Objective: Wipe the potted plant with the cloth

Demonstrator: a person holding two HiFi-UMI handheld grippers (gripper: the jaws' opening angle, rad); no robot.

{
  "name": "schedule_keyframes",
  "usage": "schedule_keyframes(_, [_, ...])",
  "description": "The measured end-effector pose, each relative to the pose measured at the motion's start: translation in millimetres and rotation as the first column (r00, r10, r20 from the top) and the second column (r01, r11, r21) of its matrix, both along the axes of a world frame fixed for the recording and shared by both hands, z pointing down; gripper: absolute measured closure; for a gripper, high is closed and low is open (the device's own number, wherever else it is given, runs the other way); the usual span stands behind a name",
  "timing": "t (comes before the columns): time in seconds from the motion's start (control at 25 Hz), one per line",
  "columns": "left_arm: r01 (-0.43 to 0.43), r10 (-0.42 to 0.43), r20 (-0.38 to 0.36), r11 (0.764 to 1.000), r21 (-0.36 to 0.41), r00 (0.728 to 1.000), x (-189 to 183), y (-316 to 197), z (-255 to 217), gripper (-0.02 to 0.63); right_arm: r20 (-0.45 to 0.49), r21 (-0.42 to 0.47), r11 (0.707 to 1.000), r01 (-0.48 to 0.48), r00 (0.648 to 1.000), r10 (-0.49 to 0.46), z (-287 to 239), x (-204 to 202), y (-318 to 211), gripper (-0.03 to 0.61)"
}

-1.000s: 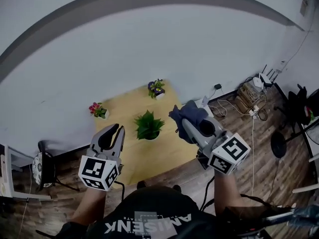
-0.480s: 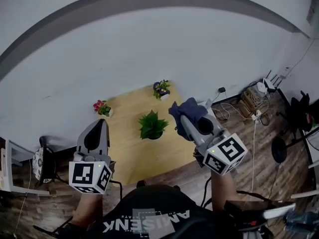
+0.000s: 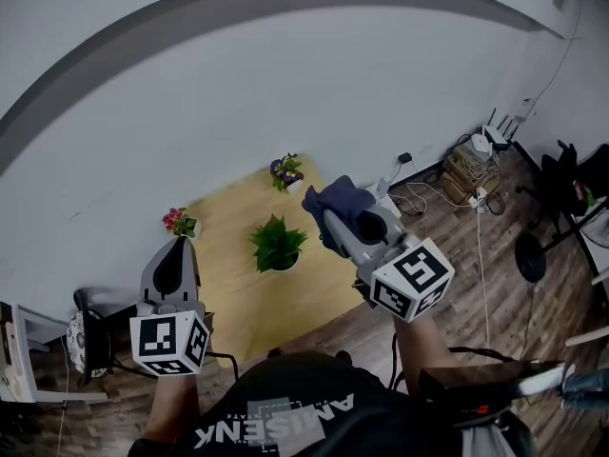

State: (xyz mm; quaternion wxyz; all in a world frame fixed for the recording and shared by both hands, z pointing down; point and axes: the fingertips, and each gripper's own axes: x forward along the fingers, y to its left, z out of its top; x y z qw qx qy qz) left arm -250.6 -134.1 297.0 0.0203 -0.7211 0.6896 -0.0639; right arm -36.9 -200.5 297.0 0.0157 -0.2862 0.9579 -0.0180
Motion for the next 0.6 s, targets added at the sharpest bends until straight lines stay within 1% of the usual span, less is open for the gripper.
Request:
schedule_keyframes(0.12, [-0.009, 0.009, -0.009, 1.0, -0.016, 1.0, 1.4, -3.1, 2.9, 0.611, -0.009, -0.016, 1.0, -0.006, 1.0, 0.006, 2.9, -0.4, -0.2, 0.534])
schedule_keyframes(0.32, [-0.018, 0.018, 0.013, 1.0, -0.014, 1.0, 3.4, -3.5, 2.5, 0.611, -0.011, -0.03, 0.999, -0.033, 0.999, 0.032, 8.0, 0.9, -2.8, 0.534])
schedule_keyframes(0.44, [-0.015, 0.015, 0.001, 1.0, -0.011, 1.0, 1.2, -2.4, 0.0, 0.611, -0.009, -0.031, 0.999, -0.04, 0.999, 0.04, 8.0, 2.8, -2.8, 0.534])
schedule_keyframes(0.6, [-0.032, 0.032, -0.01, 0.999, -0.01, 0.999, 7.7, 1.0, -3.0, 0.611, -0.016, -0.039, 0.998, -0.048, 0.999, 0.048, 11.1, 5.9, -2.4, 0.534])
